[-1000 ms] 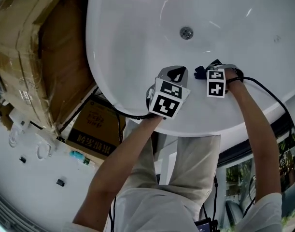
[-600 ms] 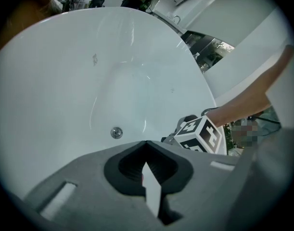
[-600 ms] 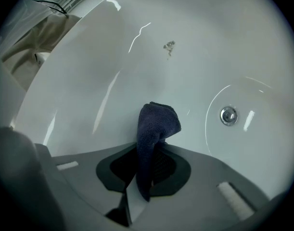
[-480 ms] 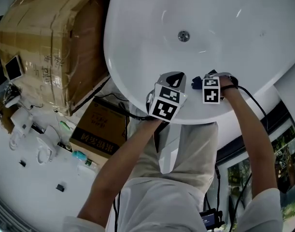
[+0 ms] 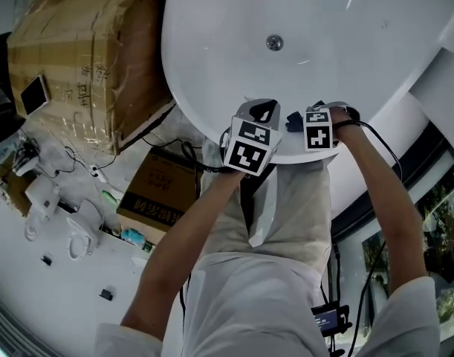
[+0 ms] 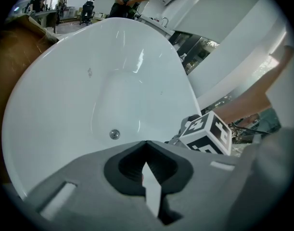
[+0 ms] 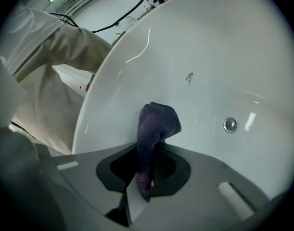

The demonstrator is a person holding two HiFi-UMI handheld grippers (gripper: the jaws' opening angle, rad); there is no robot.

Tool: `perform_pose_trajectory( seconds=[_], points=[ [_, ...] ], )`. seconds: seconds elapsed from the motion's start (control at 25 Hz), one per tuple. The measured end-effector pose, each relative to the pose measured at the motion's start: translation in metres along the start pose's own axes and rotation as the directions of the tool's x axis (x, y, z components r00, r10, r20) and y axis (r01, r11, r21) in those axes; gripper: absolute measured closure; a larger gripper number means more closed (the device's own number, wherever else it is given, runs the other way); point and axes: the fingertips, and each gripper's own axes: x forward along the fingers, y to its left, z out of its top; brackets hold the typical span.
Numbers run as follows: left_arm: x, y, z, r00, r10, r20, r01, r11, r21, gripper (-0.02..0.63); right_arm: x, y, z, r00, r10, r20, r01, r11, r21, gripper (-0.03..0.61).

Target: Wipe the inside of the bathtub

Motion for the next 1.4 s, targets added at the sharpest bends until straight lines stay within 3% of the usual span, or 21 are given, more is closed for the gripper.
perform_pose_trajectory(
  seconds=[0.32,0.44,0.68,1.0,1.24,1.4],
  points=[
    [-0.038,-0.014,-0.014,1.000,0.007,-0.006,-0.007,1.000,0.007,0.615,-0.032,0.045,0.040,0.996,-0.015,0.085,0.015,1.000,0.001,0.531],
    [-0.055,-0.019,-0.020,1.000,0.003,-0.013,-0.003,1.000,0.019,0.615,-0.054,0.059,0.061,0.986,-0.034,0.162,0.029,0.999,0.032,0.531],
    [-0.093,-0.022,-0.014,1.000,0.014,0.013,-0.014,1.000,0.008,0.615,-0.110,0.055,0.075,0.960,-0.206,0.188,0.185,0.975,0.120,0.531],
    [-0.153,-0.032,0.023,0.995,0.020,0.096,-0.020,1.000,0.000,0.615,-0.214,0.043,0.084,0.885,-0.411,0.218,0.366,0.904,0.219,0.531],
    [-0.198,-0.040,0.041,0.988,0.005,0.154,0.002,0.999,-0.041,0.615,-0.275,0.055,0.111,0.826,-0.510,0.241,0.466,0.857,0.219,0.531],
    [-0.224,-0.052,0.064,0.979,-0.016,0.204,0.019,1.000,-0.015,0.615,-0.309,0.065,0.123,0.782,-0.566,0.260,0.515,0.822,0.243,0.531]
  ],
)
